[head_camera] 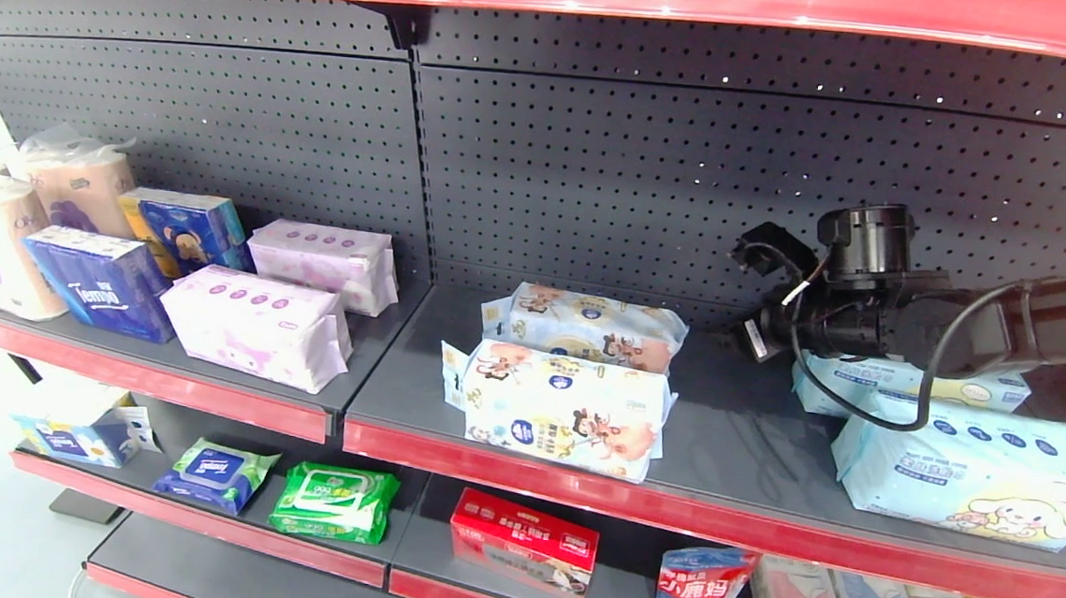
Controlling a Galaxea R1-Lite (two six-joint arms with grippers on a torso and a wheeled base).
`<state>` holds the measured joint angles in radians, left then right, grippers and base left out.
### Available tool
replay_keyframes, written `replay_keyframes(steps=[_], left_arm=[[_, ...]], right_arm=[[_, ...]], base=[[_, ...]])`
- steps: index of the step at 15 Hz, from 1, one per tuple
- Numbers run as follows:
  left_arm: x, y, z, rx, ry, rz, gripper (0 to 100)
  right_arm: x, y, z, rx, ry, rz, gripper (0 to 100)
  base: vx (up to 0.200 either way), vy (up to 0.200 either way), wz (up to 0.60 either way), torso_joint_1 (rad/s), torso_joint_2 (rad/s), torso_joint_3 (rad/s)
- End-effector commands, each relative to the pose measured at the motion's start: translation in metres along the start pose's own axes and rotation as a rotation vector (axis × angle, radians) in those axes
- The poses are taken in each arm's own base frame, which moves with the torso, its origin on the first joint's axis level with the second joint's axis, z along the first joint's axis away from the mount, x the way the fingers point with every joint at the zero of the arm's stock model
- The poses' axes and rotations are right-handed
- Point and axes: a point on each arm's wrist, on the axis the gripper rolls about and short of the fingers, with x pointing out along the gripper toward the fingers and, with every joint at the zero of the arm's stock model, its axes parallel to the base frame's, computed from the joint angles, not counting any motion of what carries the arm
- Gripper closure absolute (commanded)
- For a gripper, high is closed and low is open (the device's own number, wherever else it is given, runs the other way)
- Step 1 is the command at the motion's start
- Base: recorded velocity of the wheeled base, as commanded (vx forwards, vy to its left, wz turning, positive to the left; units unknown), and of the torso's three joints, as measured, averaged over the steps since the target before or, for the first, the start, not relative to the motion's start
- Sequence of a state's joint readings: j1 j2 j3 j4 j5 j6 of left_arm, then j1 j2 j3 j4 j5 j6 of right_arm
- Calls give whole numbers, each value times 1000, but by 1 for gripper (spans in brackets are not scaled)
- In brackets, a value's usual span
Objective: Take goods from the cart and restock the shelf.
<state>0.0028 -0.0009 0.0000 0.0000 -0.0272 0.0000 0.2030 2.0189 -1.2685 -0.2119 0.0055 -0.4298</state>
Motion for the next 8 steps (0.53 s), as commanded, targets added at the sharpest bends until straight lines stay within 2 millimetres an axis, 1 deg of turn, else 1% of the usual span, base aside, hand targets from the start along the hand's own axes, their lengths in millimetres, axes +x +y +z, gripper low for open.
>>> replay_keyframes(steps=[1, 4, 8], left_arm=[[0, 0, 0, 0, 1, 0, 0], [0, 0, 0, 0, 1, 0, 0], [0, 0, 0, 0, 1, 0, 0]], right_arm=[[8, 2, -4, -2, 12, -8, 0], [13, 7, -2, -9, -1, -42, 0], [16, 18, 2, 40, 0, -38, 0]], base=[[0, 0, 0, 0, 0, 0], [0, 0, 0, 0, 0, 0], [0, 0, 0, 0, 0, 0]])
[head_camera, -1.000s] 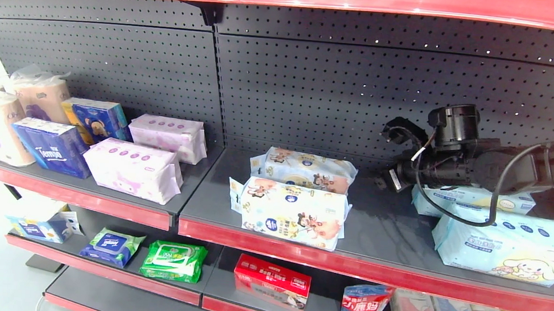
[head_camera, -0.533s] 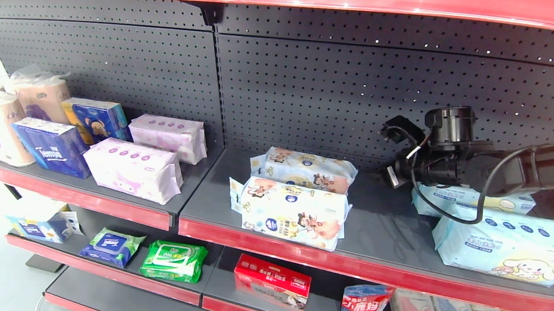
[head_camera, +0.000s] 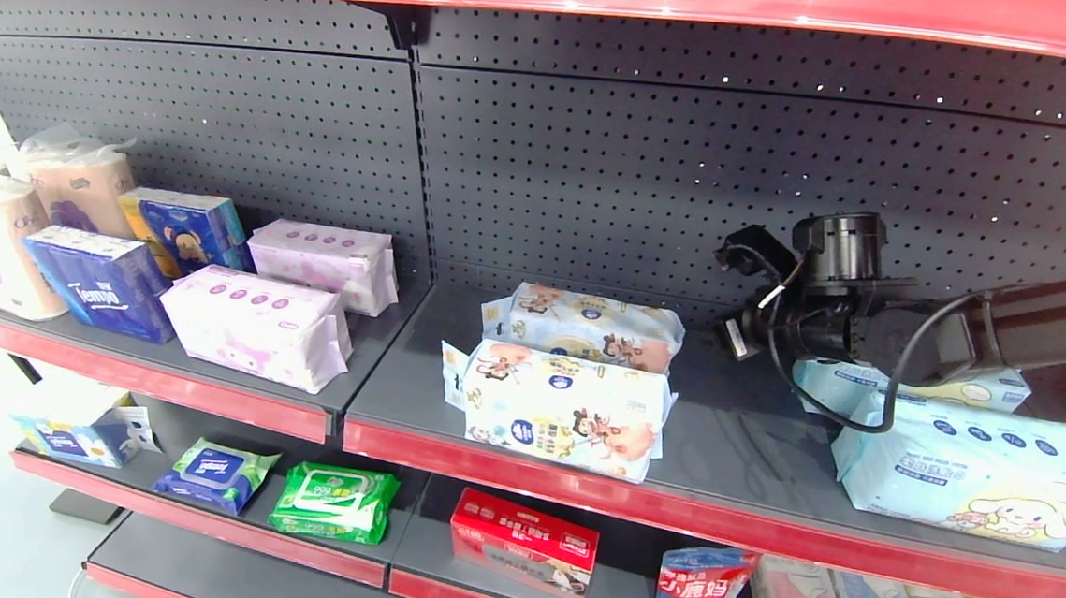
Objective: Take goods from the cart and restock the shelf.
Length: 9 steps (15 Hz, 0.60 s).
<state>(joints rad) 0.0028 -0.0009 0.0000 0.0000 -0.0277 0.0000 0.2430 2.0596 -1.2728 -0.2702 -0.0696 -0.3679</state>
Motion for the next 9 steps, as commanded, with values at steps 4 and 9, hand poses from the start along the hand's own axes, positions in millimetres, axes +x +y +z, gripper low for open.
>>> replay_keyframes(steps=[4, 9], left_arm=[[0, 0, 0, 0, 1, 0, 0], [0, 0, 0, 0, 1, 0, 0]], right_arm=[[3, 9, 1, 16, 2, 16, 0], [4, 16, 6, 26, -12, 26, 0]], base=[[0, 0, 0, 0, 0, 0], [0, 0, 0, 0, 0, 0]])
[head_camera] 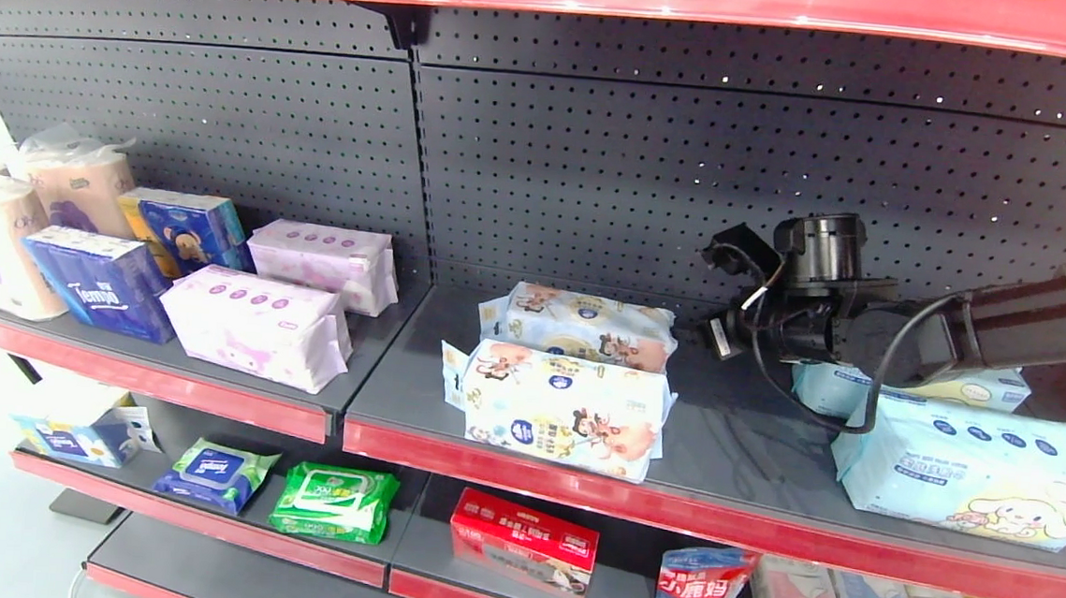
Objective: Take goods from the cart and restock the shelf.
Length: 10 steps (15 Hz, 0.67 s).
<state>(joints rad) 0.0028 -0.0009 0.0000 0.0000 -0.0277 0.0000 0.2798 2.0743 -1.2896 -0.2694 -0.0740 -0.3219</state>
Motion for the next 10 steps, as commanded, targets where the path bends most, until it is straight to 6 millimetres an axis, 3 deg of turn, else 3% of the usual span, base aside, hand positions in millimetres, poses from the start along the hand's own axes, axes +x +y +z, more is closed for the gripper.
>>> replay_keyframes(steps=[1, 7, 10], left_arm=[[0, 0, 0, 0, 1, 0, 0], [0, 0, 0, 0, 1, 0, 0], [0, 0, 0, 0, 1, 0, 0]], right_arm=[[1, 3, 1, 3, -3, 7, 0], [1, 4, 1, 10, -2, 6, 0], [-12, -2, 7, 21, -23, -10, 0]], base=[[0, 0, 0, 0, 0, 0], [0, 0, 0, 0, 0, 0], [0, 0, 0, 0, 0, 0]])
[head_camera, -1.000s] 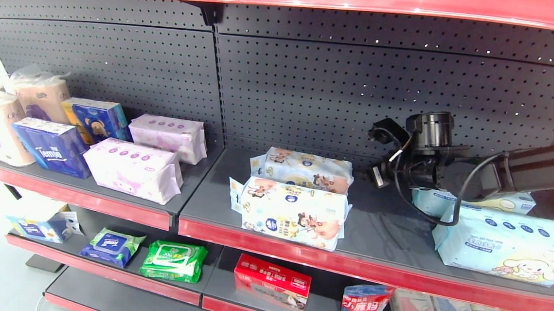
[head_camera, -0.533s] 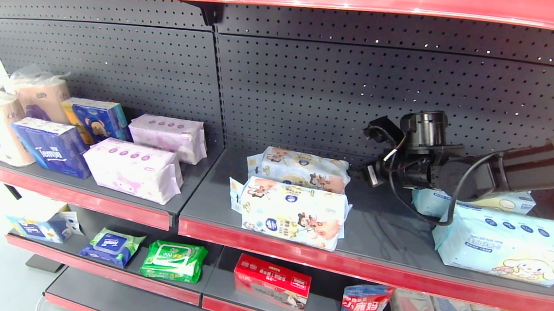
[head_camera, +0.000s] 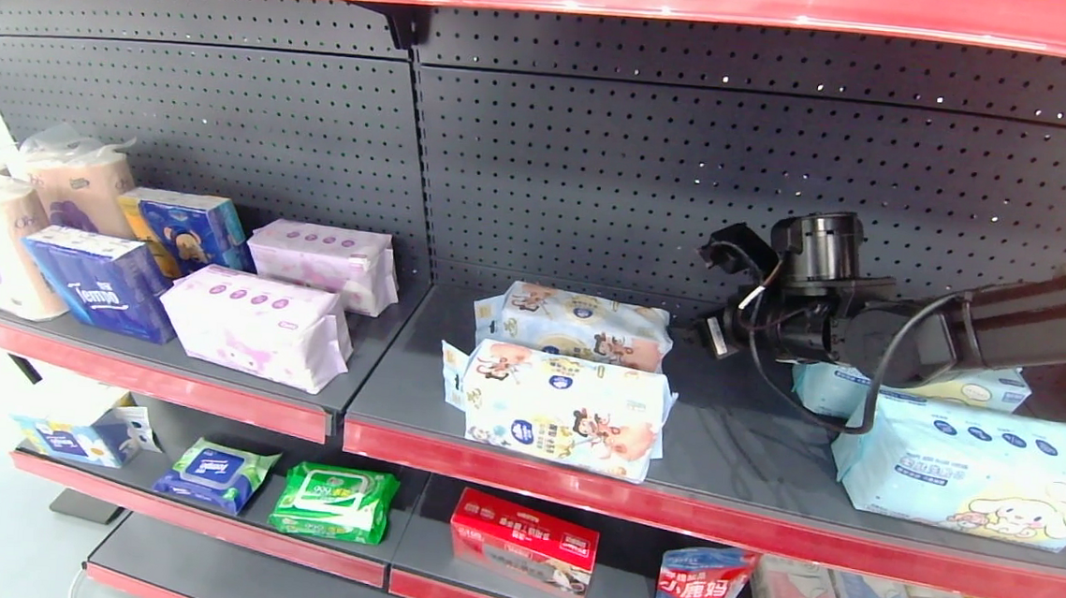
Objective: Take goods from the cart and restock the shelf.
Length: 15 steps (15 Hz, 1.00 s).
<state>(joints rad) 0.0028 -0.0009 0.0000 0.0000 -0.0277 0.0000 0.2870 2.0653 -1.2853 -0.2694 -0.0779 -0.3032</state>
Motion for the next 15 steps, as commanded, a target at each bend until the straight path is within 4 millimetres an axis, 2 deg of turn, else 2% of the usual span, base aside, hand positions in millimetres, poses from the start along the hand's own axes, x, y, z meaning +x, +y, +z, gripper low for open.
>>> replay_keyframes(steps=[1, 5, 7, 10, 15], left_arm=[[0, 0, 0, 0, 1, 0, 0], [0, 0, 0, 0, 1, 0, 0], [0, 0, 0, 0, 1, 0, 0], [0, 0, 0, 0, 1, 0, 0], [0, 0, 0, 0, 1, 0, 0]], right_arm=[[-10, -4, 5, 7, -17, -10, 0], [-40, -10, 1, 46, -18, -24, 0], [-55, -8, -6, 129, -2, -26, 0], [-73, -10, -3, 203, -21, -60, 0], [-102, -5, -26, 261, 21, -53, 0]], base=[[0, 0, 0, 0, 0, 0], [0, 0, 0, 0, 0, 0], [0, 0, 0, 0, 0, 0], [0, 0, 0, 0, 0, 0], [0, 0, 0, 0, 0, 0]])
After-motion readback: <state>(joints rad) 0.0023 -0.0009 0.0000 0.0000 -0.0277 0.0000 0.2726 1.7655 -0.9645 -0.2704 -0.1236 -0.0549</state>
